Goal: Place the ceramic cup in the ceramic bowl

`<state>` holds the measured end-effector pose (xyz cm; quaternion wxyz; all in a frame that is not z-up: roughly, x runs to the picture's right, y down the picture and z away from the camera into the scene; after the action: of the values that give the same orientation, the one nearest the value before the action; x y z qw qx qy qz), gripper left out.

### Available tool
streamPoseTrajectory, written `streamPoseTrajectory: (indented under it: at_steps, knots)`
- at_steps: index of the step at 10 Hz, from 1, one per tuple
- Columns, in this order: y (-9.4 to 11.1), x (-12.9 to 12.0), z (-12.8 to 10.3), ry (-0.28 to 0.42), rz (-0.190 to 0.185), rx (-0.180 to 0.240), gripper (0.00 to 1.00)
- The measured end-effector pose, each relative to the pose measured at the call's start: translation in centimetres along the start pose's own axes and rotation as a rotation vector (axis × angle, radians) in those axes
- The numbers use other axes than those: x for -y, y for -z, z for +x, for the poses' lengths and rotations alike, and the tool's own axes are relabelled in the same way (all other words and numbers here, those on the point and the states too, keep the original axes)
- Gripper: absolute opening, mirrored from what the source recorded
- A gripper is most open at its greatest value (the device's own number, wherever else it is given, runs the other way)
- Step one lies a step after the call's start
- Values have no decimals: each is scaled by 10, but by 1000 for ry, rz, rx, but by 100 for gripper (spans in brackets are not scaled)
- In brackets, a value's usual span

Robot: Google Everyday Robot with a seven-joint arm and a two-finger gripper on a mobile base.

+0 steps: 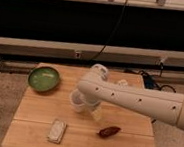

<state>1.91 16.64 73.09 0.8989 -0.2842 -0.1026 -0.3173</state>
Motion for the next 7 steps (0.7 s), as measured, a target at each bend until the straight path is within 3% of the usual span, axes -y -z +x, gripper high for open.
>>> streamPoseTrajectory:
  at_steps: [7]
  knots:
    - [-16,12,-5,50,3,30,80]
